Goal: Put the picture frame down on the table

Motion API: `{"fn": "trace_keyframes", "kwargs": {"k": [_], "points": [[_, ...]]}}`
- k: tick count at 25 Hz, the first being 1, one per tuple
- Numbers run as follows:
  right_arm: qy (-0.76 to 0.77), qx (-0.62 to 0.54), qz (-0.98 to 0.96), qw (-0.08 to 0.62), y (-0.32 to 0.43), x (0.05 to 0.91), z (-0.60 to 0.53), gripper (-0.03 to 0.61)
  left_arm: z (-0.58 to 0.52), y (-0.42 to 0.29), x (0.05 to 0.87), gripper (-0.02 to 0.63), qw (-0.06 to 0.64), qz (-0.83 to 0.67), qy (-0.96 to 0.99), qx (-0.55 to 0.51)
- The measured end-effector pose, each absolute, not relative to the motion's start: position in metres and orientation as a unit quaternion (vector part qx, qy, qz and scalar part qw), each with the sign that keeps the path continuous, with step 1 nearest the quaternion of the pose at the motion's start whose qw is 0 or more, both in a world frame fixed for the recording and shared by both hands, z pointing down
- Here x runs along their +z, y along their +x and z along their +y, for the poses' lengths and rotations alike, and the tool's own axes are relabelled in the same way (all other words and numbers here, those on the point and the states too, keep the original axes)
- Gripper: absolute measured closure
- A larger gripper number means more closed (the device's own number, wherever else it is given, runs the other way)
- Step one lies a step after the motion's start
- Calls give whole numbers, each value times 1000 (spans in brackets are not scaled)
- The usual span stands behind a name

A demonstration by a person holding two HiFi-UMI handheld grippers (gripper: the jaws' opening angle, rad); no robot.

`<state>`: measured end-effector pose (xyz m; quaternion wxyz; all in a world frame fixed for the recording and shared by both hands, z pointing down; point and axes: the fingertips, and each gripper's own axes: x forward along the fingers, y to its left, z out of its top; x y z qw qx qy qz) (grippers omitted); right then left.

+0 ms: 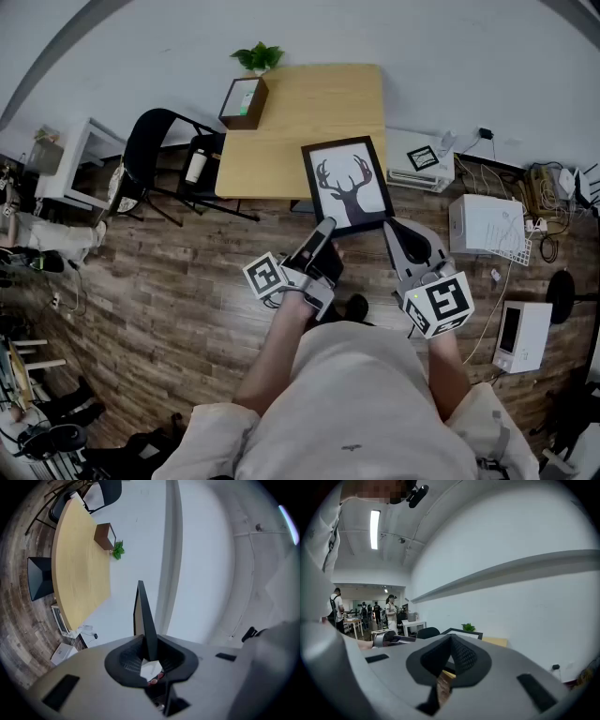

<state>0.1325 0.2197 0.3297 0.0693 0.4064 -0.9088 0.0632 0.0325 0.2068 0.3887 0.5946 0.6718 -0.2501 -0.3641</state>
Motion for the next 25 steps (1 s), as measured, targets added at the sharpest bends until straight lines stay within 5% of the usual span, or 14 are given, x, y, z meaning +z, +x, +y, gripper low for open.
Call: {"fn": "trace_keyframes", "kwargs": {"k": [25], "points": [[413,71,-907,46,133,331,201,580,195,25,395,555,594,-255,669,-367]]}}
